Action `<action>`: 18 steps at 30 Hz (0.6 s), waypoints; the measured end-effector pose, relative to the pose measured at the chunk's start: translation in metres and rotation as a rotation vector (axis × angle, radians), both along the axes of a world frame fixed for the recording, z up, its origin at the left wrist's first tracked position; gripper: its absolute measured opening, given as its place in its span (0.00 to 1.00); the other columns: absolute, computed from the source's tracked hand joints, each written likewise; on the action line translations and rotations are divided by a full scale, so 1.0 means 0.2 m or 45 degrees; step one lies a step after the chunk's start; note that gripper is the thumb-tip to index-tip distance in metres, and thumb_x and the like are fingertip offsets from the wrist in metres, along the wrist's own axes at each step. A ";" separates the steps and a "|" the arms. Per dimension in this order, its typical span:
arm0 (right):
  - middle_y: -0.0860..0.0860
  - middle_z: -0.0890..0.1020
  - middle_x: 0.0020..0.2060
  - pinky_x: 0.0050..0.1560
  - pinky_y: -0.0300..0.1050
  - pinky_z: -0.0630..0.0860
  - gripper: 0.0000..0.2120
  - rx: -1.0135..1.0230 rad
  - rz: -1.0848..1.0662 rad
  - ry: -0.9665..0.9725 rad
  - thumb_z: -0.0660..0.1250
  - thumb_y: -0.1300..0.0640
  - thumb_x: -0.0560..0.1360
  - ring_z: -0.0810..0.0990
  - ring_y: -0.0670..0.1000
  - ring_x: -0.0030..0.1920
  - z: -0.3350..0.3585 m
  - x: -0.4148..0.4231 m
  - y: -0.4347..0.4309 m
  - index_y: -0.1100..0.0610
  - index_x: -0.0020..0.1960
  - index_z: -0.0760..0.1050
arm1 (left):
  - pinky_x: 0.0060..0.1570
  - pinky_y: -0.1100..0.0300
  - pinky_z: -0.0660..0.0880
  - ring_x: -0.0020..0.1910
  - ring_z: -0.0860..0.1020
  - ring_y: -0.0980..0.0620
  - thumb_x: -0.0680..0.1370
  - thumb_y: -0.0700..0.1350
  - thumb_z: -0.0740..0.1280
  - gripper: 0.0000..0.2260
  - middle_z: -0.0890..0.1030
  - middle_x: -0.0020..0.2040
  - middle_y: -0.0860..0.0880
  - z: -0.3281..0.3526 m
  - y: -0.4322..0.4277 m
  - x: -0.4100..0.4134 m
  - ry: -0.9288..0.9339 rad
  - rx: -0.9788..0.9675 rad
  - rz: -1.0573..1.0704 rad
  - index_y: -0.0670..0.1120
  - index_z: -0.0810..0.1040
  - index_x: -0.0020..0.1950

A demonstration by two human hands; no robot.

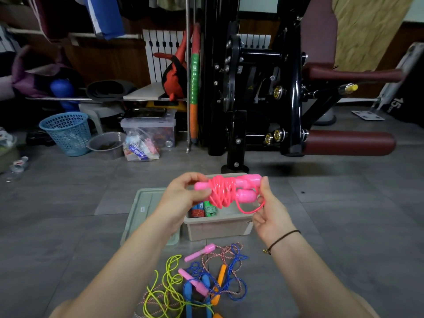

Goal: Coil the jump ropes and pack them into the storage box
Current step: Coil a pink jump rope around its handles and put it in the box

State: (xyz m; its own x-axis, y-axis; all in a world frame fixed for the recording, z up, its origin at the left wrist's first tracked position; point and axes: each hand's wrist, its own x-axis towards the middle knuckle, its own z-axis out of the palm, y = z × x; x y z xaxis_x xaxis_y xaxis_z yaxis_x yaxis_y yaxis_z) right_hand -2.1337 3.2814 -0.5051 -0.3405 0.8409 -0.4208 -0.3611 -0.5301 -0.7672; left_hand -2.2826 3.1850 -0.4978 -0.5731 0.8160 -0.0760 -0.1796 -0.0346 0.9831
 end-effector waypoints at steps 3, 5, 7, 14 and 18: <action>0.46 0.80 0.36 0.27 0.35 0.66 0.12 0.089 0.059 -0.166 0.67 0.45 0.74 0.70 0.42 0.27 0.00 0.02 0.01 0.51 0.52 0.80 | 0.37 0.61 0.78 0.37 0.78 0.53 0.69 0.26 0.69 0.17 0.76 0.45 0.46 -0.06 -0.04 0.02 0.137 -0.121 0.009 0.46 0.77 0.48; 0.45 0.81 0.50 0.48 0.45 0.72 0.14 0.126 0.172 -0.205 0.65 0.42 0.74 0.76 0.45 0.48 0.00 0.03 0.00 0.47 0.55 0.80 | 0.36 0.62 0.77 0.39 0.77 0.52 0.69 0.26 0.69 0.21 0.75 0.44 0.47 -0.08 -0.06 0.04 0.050 -0.163 -0.048 0.47 0.77 0.55; 0.48 0.82 0.54 0.56 0.54 0.73 0.18 0.141 0.267 -0.117 0.63 0.42 0.74 0.77 0.51 0.57 -0.01 0.03 0.01 0.48 0.59 0.79 | 0.44 0.58 0.79 0.44 0.79 0.49 0.70 0.27 0.69 0.24 0.78 0.48 0.46 -0.11 -0.08 0.07 -0.131 -0.201 -0.151 0.44 0.75 0.62; 0.57 0.79 0.55 0.52 0.52 0.75 0.27 0.005 0.204 0.267 0.53 0.40 0.79 0.79 0.54 0.49 -0.05 -0.02 0.01 0.57 0.67 0.71 | 0.41 0.61 0.81 0.42 0.84 0.48 0.72 0.31 0.65 0.18 0.81 0.51 0.37 -0.12 -0.14 0.15 -0.687 -0.097 -0.448 0.36 0.73 0.63; 0.56 0.78 0.59 0.58 0.62 0.73 0.35 -0.084 0.442 0.161 0.57 0.31 0.69 0.77 0.60 0.59 -0.07 -0.06 -0.08 0.55 0.64 0.73 | 0.36 0.62 0.80 0.38 0.83 0.50 0.75 0.31 0.63 0.13 0.82 0.47 0.39 -0.14 -0.10 0.14 -0.747 0.053 -0.238 0.36 0.74 0.60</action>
